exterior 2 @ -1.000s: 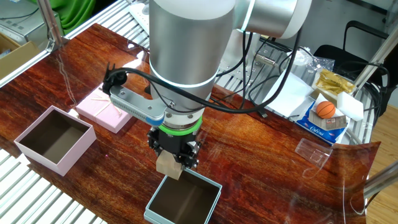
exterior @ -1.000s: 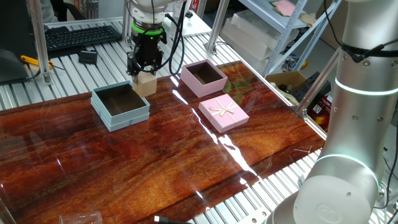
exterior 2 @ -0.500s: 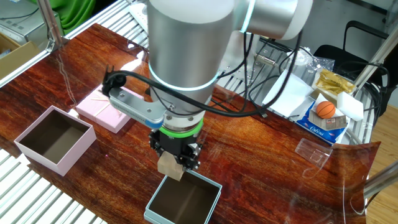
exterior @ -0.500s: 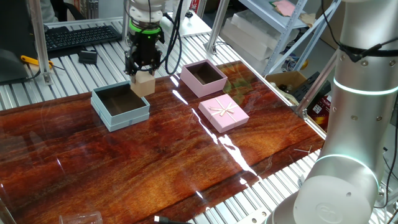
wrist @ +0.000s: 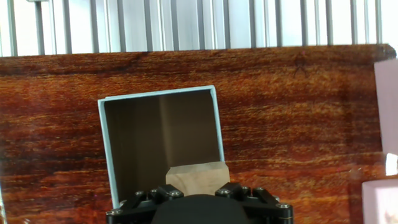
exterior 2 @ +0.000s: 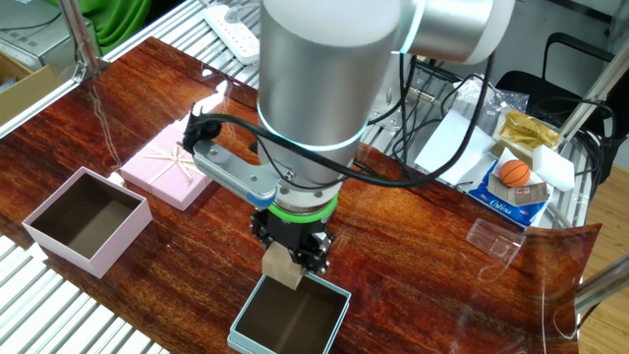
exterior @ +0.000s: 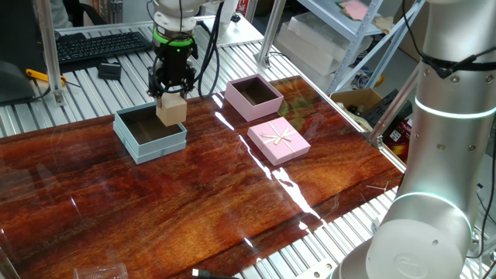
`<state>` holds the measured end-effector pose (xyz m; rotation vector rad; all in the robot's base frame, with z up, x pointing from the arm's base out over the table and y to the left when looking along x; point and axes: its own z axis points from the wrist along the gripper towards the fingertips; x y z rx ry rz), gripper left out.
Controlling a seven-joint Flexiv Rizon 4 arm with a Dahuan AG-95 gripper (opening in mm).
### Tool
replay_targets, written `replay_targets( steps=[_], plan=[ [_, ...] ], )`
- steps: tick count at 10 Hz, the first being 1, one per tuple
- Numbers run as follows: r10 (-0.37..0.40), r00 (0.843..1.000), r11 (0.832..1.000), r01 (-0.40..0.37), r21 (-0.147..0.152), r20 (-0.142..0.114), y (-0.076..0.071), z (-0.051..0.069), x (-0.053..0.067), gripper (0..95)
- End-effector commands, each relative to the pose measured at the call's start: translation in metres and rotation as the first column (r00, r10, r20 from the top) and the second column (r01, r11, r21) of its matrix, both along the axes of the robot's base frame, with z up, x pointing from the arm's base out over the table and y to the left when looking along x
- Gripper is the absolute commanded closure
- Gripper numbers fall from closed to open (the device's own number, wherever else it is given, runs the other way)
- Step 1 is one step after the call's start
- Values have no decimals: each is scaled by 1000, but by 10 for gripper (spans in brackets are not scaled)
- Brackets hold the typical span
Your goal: Move an object from one box to another
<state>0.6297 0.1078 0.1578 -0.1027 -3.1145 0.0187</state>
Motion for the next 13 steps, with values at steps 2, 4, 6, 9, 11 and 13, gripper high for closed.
replay_targets(
  steps=[2, 4, 6, 9, 11, 13],
  plan=[
    [-21, 1000, 1000, 21, 19, -1, 4, -2, -2, 950],
    [-29, 1000, 999, 29, 17, 2, 5, -2, -2, 950],
    [-29, 1000, 999, 29, 16, 0, 5, -2, -2, 950],
    [-42, 999, 999, 42, 12, -15, 8, 1, -3, 950],
    [-63, 998, 998, 63, 18, -26, 8, 1, -3, 950],
    [-66, 996, 997, 68, 21, -58, 8, 1, -3, 950]
  ],
)
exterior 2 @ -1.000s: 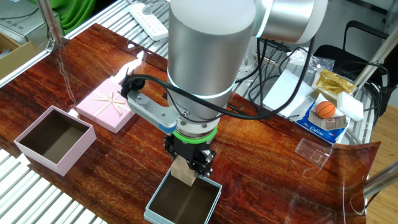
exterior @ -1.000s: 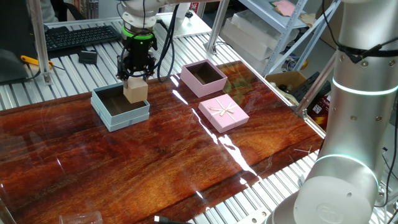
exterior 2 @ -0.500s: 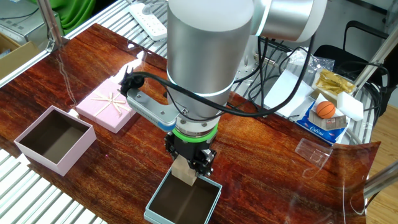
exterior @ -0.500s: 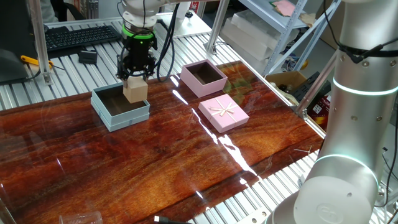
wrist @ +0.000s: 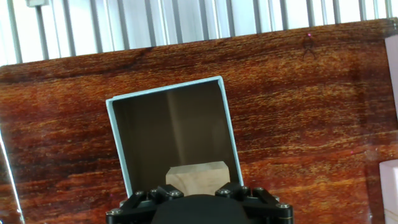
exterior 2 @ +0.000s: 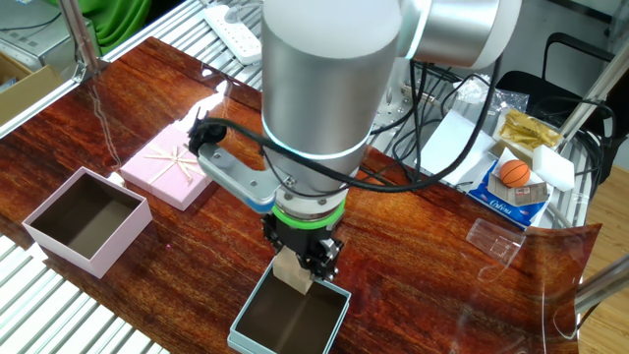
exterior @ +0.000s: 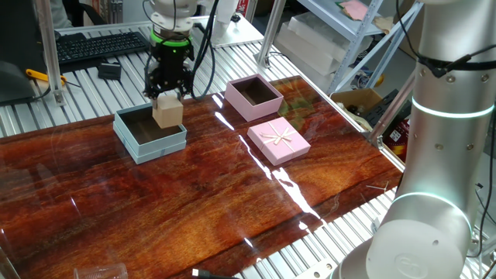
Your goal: Move an object from one box to another
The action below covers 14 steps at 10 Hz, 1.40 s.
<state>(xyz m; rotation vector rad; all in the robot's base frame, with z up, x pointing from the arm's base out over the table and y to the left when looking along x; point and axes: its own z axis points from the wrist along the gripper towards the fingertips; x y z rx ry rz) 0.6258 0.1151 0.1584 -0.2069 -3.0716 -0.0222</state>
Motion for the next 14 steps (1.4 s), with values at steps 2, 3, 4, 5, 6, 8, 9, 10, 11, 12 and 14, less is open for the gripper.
replay_targets(
  steps=[2, 3, 4, 5, 6, 8, 9, 10, 11, 12, 14],
  plan=[
    [11, 999, 999, -12, -31, -30, 0, 0, 0, 950],
    [14, 999, 999, -15, -49, -31, 0, 0, 0, 950],
    [12, 999, 999, -13, -49, -33, 0, 0, 0, 950],
    [17, 999, 999, -18, -47, -36, 0, 0, 0, 950],
    [23, 999, 998, -25, -50, -36, 0, 0, 0, 950],
    [46, 998, 998, -47, -49, -37, 0, 0, 0, 950],
    [45, 998, 998, -47, -49, -37, 0, 0, 0, 950],
    [47, 998, 998, -49, -47, -38, 0, 0, 0, 950],
    [49, 998, 998, -50, -43, -39, 0, 0, 0, 950],
    [46, 998, 998, -48, -45, -38, 0, 0, 0, 950],
    [30, 999, 999, -31, -41, -27, 2, -3, 3, 950]
  ],
)
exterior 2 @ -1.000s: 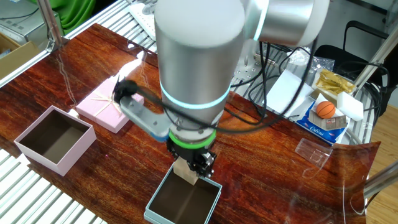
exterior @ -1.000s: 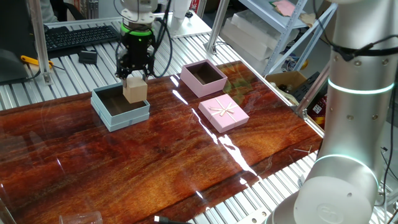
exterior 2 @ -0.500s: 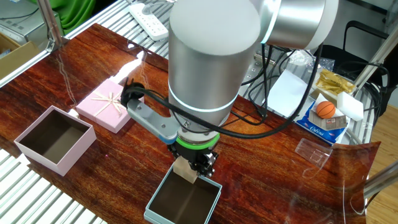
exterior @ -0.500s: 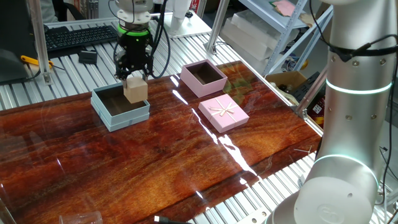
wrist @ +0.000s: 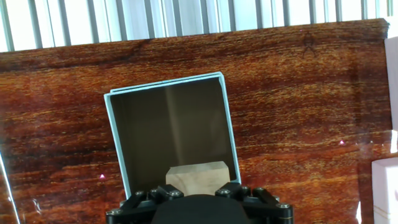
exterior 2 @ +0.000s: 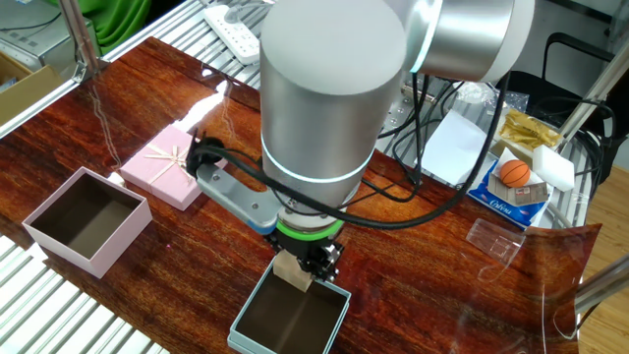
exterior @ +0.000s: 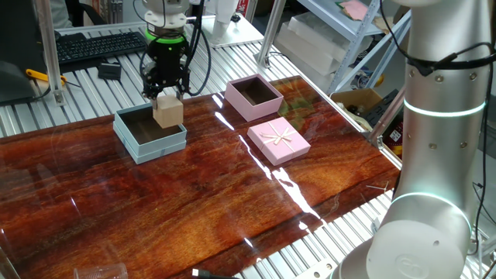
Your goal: Move an object from one box to another
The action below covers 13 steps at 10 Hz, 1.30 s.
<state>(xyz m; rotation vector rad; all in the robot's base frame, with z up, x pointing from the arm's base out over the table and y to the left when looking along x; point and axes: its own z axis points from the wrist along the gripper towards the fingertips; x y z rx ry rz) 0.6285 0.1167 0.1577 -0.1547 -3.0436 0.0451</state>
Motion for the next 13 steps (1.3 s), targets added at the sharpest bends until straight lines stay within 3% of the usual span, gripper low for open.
replay_targets(
  steps=[1, 13],
  plan=[
    [-7, 1000, 1000, 8, -4, 16, 2, -4, 2, 950],
    [-49, 998, 999, 49, 4, 50, 16, -34, 26, 950]
  ],
)
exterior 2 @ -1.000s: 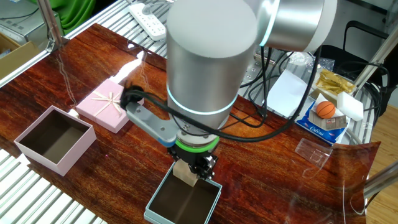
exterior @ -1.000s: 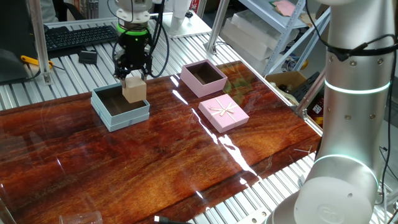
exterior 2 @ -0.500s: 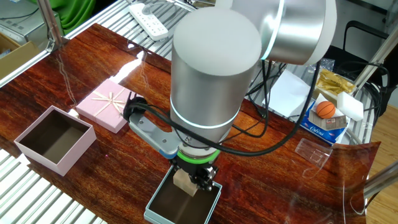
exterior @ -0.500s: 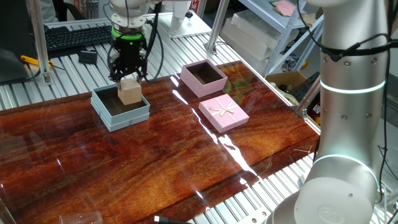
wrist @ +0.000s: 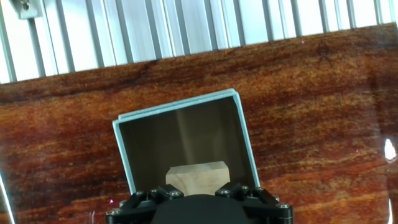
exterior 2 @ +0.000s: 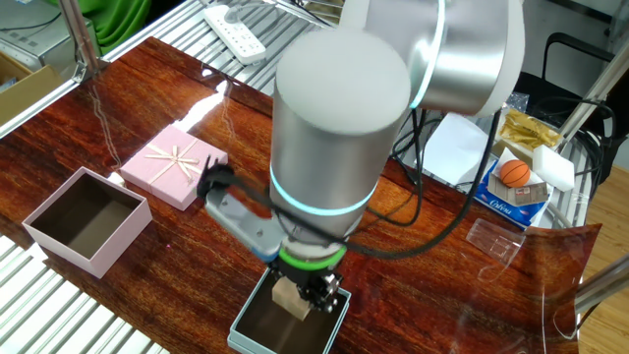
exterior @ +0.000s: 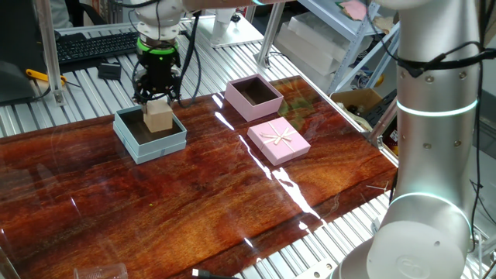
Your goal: Move an object from one box to another
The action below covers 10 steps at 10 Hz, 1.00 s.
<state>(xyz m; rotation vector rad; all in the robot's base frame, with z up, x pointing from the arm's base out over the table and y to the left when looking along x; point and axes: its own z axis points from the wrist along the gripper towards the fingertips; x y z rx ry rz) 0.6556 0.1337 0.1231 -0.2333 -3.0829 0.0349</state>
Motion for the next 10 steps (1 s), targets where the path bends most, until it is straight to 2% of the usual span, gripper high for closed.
replay_targets(
  steps=[1, 7, 10],
  plan=[
    [0, 1000, 1000, 0, 1, 5, -1, -1, 3, 950],
    [14, 1000, 1000, -14, 1, -1, 4, -17, 13, 950],
    [21, 1000, 1000, -21, 1, -2, 8, -29, 18, 950]
  ],
)
